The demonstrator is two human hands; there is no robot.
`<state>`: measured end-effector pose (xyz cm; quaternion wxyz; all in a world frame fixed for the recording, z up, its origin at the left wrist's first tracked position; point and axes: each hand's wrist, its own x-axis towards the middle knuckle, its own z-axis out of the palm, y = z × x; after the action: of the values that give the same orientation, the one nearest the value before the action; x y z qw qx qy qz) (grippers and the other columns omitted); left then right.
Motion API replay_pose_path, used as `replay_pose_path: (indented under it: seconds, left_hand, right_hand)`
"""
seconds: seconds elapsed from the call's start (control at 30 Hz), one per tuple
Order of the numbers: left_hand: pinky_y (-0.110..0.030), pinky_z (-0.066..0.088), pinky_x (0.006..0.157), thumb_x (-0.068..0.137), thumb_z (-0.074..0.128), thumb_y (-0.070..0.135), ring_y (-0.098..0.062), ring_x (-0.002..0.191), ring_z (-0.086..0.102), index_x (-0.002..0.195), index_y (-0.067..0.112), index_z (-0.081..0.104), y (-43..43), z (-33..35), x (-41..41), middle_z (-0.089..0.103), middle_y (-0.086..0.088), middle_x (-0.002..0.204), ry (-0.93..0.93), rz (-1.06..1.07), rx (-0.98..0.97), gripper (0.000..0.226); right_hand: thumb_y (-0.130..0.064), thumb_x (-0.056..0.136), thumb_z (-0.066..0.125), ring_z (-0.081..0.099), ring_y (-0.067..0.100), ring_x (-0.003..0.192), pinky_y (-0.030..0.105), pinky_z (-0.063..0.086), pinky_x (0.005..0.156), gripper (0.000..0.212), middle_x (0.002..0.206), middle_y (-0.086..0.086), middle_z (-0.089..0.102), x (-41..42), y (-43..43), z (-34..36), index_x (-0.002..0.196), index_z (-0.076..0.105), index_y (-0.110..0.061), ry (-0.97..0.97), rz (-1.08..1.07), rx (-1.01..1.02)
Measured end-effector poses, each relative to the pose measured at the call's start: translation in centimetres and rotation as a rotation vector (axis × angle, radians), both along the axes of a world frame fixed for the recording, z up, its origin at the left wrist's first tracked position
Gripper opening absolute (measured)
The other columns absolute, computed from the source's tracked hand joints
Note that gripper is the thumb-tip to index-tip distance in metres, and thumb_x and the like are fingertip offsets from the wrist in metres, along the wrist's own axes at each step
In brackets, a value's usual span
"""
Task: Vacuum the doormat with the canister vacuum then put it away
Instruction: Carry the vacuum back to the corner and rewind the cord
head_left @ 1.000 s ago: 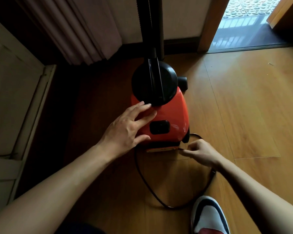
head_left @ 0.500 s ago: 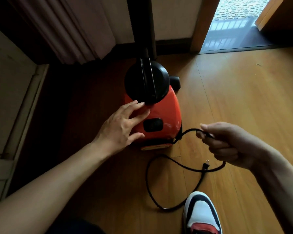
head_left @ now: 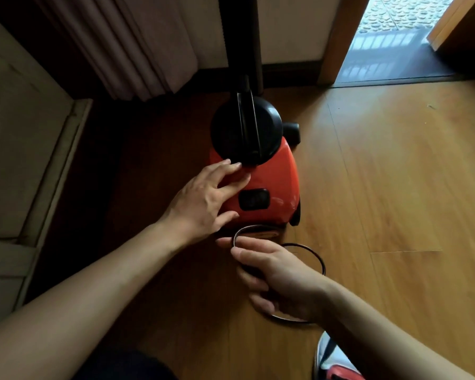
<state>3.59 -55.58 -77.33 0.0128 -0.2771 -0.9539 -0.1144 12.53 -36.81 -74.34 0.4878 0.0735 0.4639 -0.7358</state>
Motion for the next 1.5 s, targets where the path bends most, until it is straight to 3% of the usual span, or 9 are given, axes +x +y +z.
replay_pose_path:
  seconds: [0.1, 0.2, 0.37, 0.57, 0.67, 0.8, 0.93, 1.2, 1.5]
  left_hand:
    - [-0.035, 0.031, 0.111, 0.081, 0.076, 0.036, -0.021, 0.145, 0.028, 0.146, 0.024, 0.046, 0.1, -0.1, 0.2, 0.035, -0.002, 0.154, 0.002, 0.009, 0.006, 0.073]
    - [-0.036, 0.031, 0.111, 0.081, 0.076, 0.035, -0.021, 0.145, 0.027, 0.146, 0.023, 0.045, 0.2, -0.1, 0.1, 0.035, -0.003, 0.154, -0.003, 0.005, 0.01, 0.073]
    - [-0.036, 0.03, 0.112, 0.081, 0.076, 0.034, -0.021, 0.146, 0.026, 0.147, 0.024, 0.044, 0.1, -0.2, 0.1, 0.034, -0.002, 0.154, -0.008, 0.007, 0.012, 0.074]
    - [-0.042, 0.038, 0.112, 0.079, 0.079, 0.034, -0.022, 0.144, 0.03, 0.145, 0.023, 0.046, 0.1, -0.5, 0.0, 0.037, -0.003, 0.152, 0.002, 0.008, 0.037, 0.075]
    - [-0.044, 0.039, 0.112, 0.079, 0.078, 0.034, -0.023, 0.144, 0.03, 0.145, 0.022, 0.046, 0.0, -0.4, 0.0, 0.037, -0.003, 0.153, 0.0, 0.007, 0.041, 0.075]
    - [-0.045, 0.041, 0.111, 0.078, 0.079, 0.035, -0.023, 0.144, 0.03, 0.145, 0.022, 0.047, 0.0, -0.4, -0.1, 0.037, -0.003, 0.152, 0.0, 0.005, 0.04, 0.075]
    - [-0.047, 0.041, 0.111, 0.078, 0.079, 0.035, -0.023, 0.145, 0.03, 0.145, 0.022, 0.046, 0.1, -0.4, -0.1, 0.037, -0.003, 0.153, -0.007, 0.007, 0.041, 0.076]
    - [-0.046, 0.043, 0.107, 0.075, 0.08, 0.038, -0.025, 0.142, 0.033, 0.143, 0.024, 0.049, 0.2, -0.2, -0.2, 0.041, -0.005, 0.15, 0.001, 0.016, 0.027, 0.076]
    - [-0.042, 0.037, 0.107, 0.075, 0.08, 0.038, -0.023, 0.142, 0.031, 0.144, 0.026, 0.048, 0.1, -0.2, -0.2, 0.039, -0.003, 0.151, -0.005, 0.021, 0.031, 0.076]
  right_hand:
    - [-0.014, 0.108, 0.041, 0.055, 0.017, 0.049, 0.023, 0.045, 0.043, 0.031, 0.061, 0.005, 0.051, 0.7, -2.0, -1.7, 0.138, 0.049, -0.019, 0.018, -0.059, 0.037]
    - [-0.002, 0.104, 0.038, 0.055, 0.016, 0.052, 0.023, 0.044, 0.045, 0.029, 0.075, 0.01, 0.064, 0.4, -3.5, -2.5, 0.132, 0.048, -0.002, -0.001, -0.207, 0.096]
    - [-0.042, 0.109, 0.037, 0.048, 0.013, 0.048, 0.023, 0.04, 0.047, 0.039, 0.064, 0.005, 0.055, -0.3, -3.9, -3.1, 0.133, 0.051, -0.015, -0.097, -0.43, 0.079]
    - [-0.029, 0.11, 0.04, 0.038, 0.007, 0.048, 0.019, 0.035, 0.045, 0.029, 0.063, -0.001, 0.042, -1.2, -3.8, -3.3, 0.118, 0.055, -0.006, -0.353, -0.798, -0.129]
    - [-0.026, 0.11, 0.037, 0.03, 0.005, 0.043, 0.018, 0.024, 0.038, 0.022, 0.058, -0.005, 0.036, -0.9, -3.8, -3.5, 0.11, 0.053, -0.011, -0.232, -0.704, 0.051]
    - [-0.048, 0.108, 0.031, 0.05, 0.006, 0.048, 0.025, 0.039, 0.05, 0.048, 0.058, -0.006, 0.052, 0.0, -3.5, -4.7, 0.106, 0.065, -0.015, 0.153, -0.647, 0.58]
    - [-0.032, 0.109, 0.032, 0.057, 0.004, 0.063, 0.016, 0.039, 0.057, 0.044, 0.063, -0.004, 0.058, 1.0, -2.5, -5.7, 0.08, 0.063, -0.022, 0.59, -0.686, 0.899]
    - [-0.035, 0.107, 0.032, 0.06, 0.011, 0.074, 0.028, 0.044, 0.065, 0.046, 0.076, -0.004, 0.066, 1.5, -5.1, -7.2, 0.091, 0.069, -0.015, 0.753, -0.442, 0.843]
    - [-0.022, 0.109, 0.036, 0.058, 0.005, 0.069, 0.022, 0.044, 0.064, 0.032, 0.08, -0.005, 0.061, -0.7, -8.4, -9.6, 0.084, 0.055, -0.025, 0.578, -0.376, 0.659]
